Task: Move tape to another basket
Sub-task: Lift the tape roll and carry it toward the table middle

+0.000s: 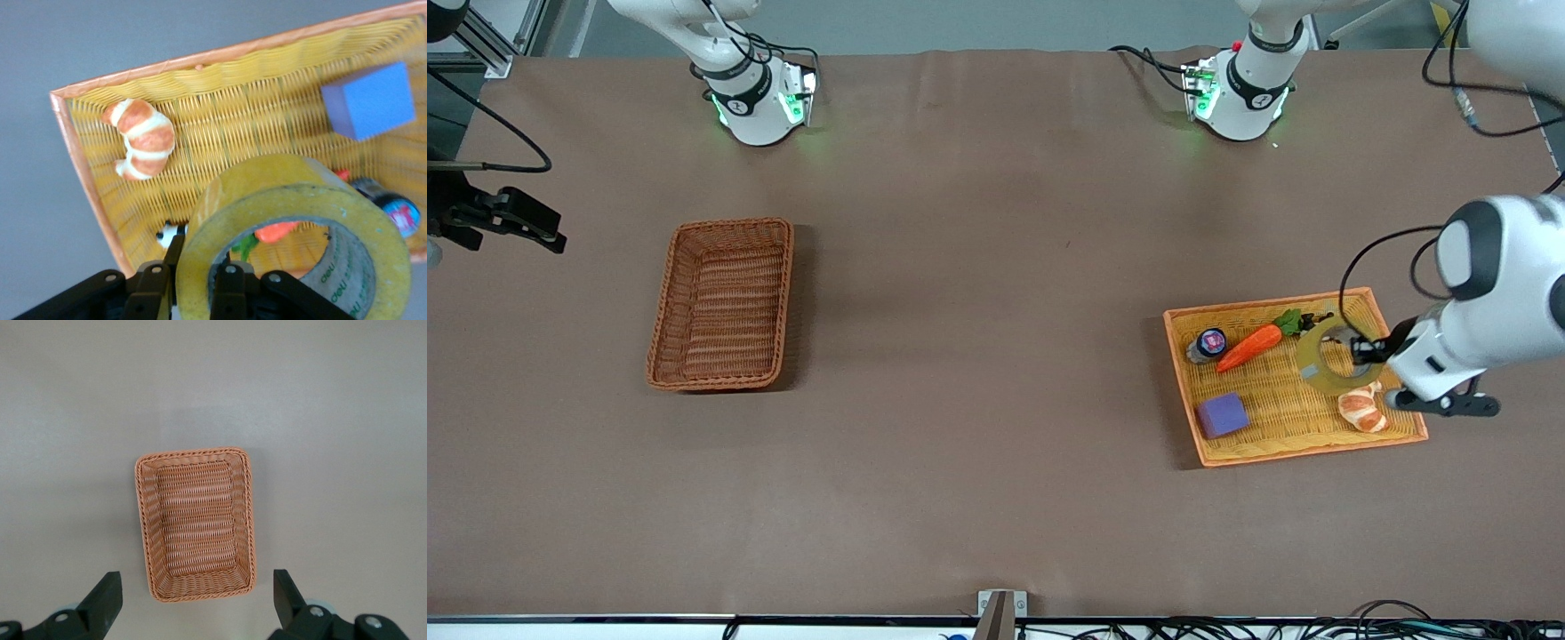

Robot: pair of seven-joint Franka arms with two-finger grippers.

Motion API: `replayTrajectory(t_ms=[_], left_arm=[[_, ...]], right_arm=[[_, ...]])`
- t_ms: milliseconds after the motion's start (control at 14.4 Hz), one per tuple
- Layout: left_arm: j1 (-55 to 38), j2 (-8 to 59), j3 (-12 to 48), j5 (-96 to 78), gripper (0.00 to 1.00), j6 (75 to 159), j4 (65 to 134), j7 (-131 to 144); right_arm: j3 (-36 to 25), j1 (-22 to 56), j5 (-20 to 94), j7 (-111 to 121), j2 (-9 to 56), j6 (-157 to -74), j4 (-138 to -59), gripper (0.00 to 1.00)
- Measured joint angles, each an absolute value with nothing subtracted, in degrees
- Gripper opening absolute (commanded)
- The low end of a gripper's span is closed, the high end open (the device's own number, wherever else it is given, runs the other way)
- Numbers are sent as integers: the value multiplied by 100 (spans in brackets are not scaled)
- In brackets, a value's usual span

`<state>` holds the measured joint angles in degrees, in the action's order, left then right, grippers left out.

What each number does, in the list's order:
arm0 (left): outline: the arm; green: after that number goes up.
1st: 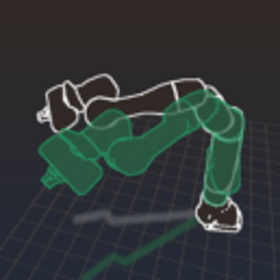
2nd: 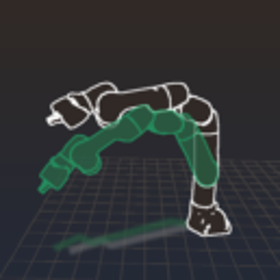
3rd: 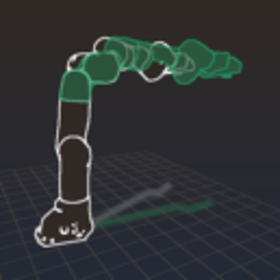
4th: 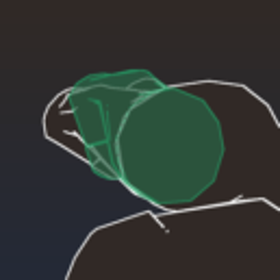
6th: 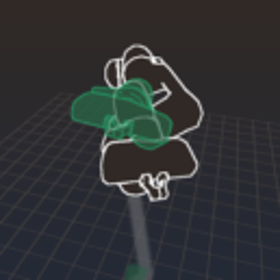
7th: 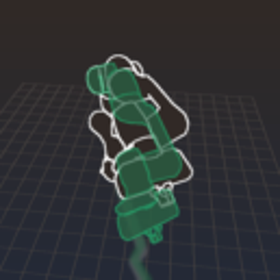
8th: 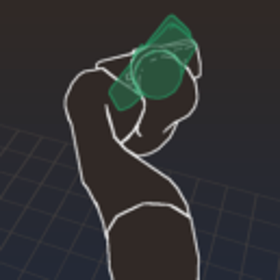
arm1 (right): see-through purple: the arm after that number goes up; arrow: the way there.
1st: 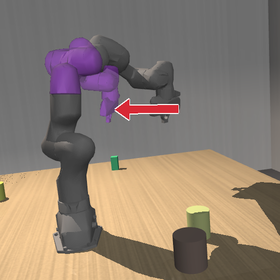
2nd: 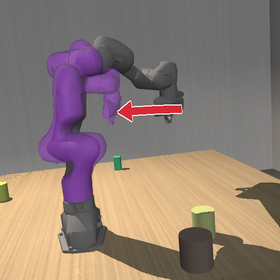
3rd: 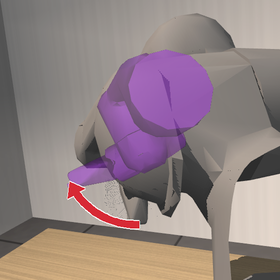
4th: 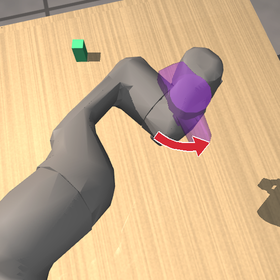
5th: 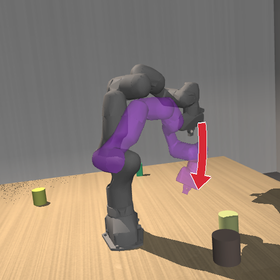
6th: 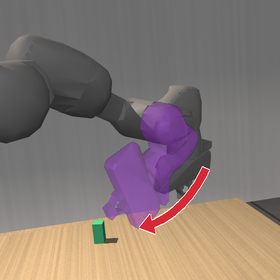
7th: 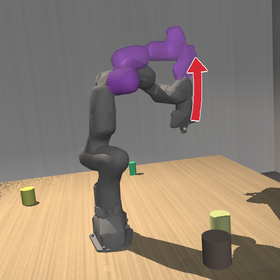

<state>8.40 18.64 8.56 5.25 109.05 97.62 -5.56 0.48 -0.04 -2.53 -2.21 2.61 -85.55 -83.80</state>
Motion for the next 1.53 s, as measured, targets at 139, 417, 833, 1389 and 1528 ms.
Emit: replayTrajectory(t_ms=[139, 417, 833, 1389, 1528], left_arm=[[830, 1743, 1237, 524, 0, 10703, 9739, -503], [351, 1910, 1611, 526, 0, 10696, 9722, 153], [-1037, 2630, 1620, 689, 0, 10847, 9274, 1397], [-2832, 4156, 1619, 812, 0, 11601, 7914, 3352], [-3179, 4490, 1620, 812, 0, 12012, 7653, 3696]], right_arm=[[46, -4, -253, -221, 261, -8554, -8380, 100], [42, -5, -253, -222, 261, -8554, -8381, 100], [35, -6, -253, -221, 261, -8555, -8382, 100], [3, -8, -253, -221, 261, -8550, -8385, 100], [-12, -11, -253, -221, 261, -8550, -8386, 100]])
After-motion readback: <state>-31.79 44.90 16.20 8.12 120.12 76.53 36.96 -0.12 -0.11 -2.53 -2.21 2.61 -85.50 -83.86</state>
